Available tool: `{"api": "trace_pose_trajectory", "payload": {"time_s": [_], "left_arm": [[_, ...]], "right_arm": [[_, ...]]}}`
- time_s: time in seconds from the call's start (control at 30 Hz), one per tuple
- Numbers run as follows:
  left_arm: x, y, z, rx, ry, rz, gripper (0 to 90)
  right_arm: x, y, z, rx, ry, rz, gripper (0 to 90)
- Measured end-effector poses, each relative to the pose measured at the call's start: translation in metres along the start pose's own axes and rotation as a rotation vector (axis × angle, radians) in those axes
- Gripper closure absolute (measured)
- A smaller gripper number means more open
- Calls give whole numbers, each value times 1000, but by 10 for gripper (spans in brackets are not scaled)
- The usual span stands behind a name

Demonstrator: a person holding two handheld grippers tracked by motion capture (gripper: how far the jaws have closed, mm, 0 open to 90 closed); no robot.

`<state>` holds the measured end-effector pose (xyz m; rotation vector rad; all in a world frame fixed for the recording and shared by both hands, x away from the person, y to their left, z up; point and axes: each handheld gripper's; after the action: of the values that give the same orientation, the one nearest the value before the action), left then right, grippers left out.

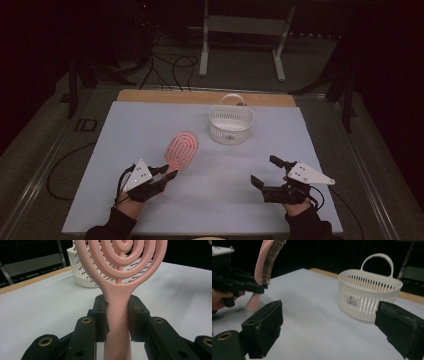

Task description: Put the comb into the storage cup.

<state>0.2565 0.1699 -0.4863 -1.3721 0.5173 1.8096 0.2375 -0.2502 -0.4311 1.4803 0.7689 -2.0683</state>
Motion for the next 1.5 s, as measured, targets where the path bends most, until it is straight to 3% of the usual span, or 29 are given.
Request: {"api": "trace_pose_trajectory", "payload": {"time_s": [0.3, 0.63, 1.07, 1.5], "left_arm": [[0, 0, 0, 1, -2, -2, 720], [1, -1, -1, 6, -5, 6, 720], [2, -2, 0, 9, -2, 11, 720], [2, -3, 1, 7, 3, 20, 720]], "right_arm": [[-23, -11, -8, -7, 28, 47, 72], [-43, -23, -23, -45, 13, 19, 72], [-62, -48, -48, -94, -5, 52, 72], [-75, -64, -73, -117, 3, 38, 72]]}}
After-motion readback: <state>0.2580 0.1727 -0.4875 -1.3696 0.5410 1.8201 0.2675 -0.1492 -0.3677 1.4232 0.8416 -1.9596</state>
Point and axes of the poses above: each handheld gripper's, and its own axes: z roughly backward along the jaws, x roughly out of its underside, y roughly to its right, and after that the axes turned 7 degrees about -z, right-handed
